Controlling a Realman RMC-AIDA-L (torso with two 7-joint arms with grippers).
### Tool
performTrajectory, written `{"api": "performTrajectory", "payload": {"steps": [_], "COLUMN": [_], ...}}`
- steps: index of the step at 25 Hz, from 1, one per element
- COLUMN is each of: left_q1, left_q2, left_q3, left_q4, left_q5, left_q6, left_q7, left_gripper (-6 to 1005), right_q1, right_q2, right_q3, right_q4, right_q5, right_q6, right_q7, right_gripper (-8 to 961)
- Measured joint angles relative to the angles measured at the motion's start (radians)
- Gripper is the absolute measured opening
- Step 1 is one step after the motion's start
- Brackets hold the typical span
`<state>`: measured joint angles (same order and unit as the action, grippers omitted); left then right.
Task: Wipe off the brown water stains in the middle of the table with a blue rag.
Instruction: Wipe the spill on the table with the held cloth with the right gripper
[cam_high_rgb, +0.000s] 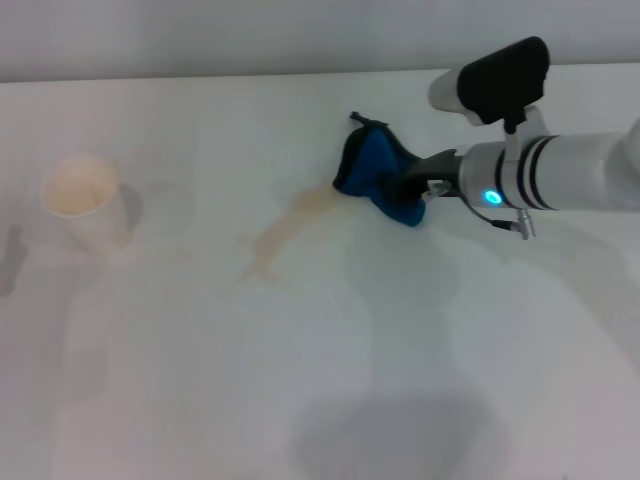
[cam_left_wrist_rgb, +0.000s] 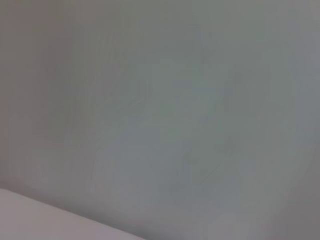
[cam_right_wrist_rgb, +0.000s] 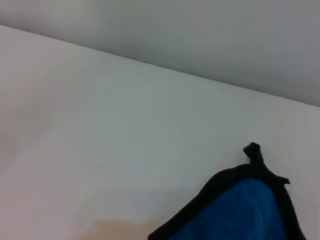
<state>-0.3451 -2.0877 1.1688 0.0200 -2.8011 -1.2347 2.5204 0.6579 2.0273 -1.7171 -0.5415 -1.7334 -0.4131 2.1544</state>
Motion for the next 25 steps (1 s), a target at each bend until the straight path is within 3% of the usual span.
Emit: {"api": "performTrajectory", "payload": {"steps": [13, 25], "left_q1": [-0.009, -0.017], "left_q2": [0.002, 0.002], "left_q3": [-0.001, -0.002], "left_q4": [0.000, 0.000], "left_q5": [-0.001, -0.002], "left_q6": [0.000, 0.002], "left_q7": [0.001, 0.003], "left_gripper": [893, 894], "right_q1": [0.096, 0.092], "right_q2": [0.001, 0.001], "right_q3": [-0.297, -0.385], "right_q4": [-0.027, -0.112], "right_q5": [0.202, 0.219], "right_q6": [-0.052, -0.170], "right_q7": [0.002, -0.002], "right_gripper": [85, 84]}}
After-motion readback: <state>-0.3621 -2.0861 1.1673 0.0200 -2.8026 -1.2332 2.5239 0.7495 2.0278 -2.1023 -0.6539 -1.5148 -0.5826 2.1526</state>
